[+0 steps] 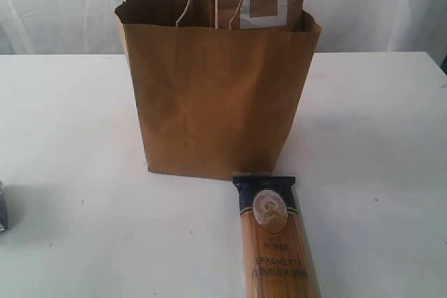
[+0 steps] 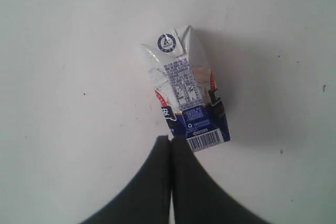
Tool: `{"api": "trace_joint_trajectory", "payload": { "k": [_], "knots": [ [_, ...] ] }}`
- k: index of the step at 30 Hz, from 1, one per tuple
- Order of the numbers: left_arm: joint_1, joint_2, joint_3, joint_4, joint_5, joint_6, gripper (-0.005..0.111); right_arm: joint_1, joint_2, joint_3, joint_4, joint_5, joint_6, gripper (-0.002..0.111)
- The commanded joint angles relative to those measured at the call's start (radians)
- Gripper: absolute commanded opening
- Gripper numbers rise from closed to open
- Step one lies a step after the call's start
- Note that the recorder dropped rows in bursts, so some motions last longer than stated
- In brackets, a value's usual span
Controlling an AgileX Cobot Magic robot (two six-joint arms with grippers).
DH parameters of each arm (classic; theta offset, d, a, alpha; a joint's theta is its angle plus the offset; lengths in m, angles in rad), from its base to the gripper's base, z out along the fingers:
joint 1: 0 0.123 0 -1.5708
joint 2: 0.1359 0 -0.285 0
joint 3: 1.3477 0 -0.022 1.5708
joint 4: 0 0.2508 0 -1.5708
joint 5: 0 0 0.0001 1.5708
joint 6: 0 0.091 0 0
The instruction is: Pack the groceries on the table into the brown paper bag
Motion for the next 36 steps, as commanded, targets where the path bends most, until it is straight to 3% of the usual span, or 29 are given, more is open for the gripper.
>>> {"api": "trace_joint_trajectory", "payload": {
  "k": [1,3,10,12,18,28,33,36],
  "knots": [
    [-0.001,0.006,0.085,-0.025,-0.071,0.038,0.002,-0.005,0.004,0.005,-0.013,-0.004,-0.012,0.0],
    [-0.001,0.006,0.119,-0.035,-0.131,0.087,0.007,-0.005,0.004,0.005,-0.013,-0.004,-0.012,0.0],
    [-0.001,0.006,0.209,-0.166,-0.308,0.205,0.055,-0.005,0.004,0.005,-0.013,-0.004,-0.016,0.0],
    [-0.001,0.012,0.233,-0.188,-0.355,0.205,0.062,-0.005,0.004,0.005,-0.013,-0.004,-0.016,0.0],
    [-0.001,0.073,0.262,-0.186,-0.479,0.173,0.06,-0.005,0.004,0.005,-0.013,-0.004,-0.016,0.0],
    [-0.001,0.194,0.262,-0.201,-0.469,0.164,0.06,-0.005,0.004,0.005,-0.011,-0.006,-0.016,0.0],
    [-0.005,0.218,0.262,-0.351,-0.476,0.213,0.06,-0.005,0.004,0.005,-0.011,-0.006,-0.016,0.0],
    [-0.03,0.225,0.262,-0.524,-0.456,0.38,0.06,-0.005,0.004,0.005,-0.011,-0.006,-0.016,0.0]
  ]
}}
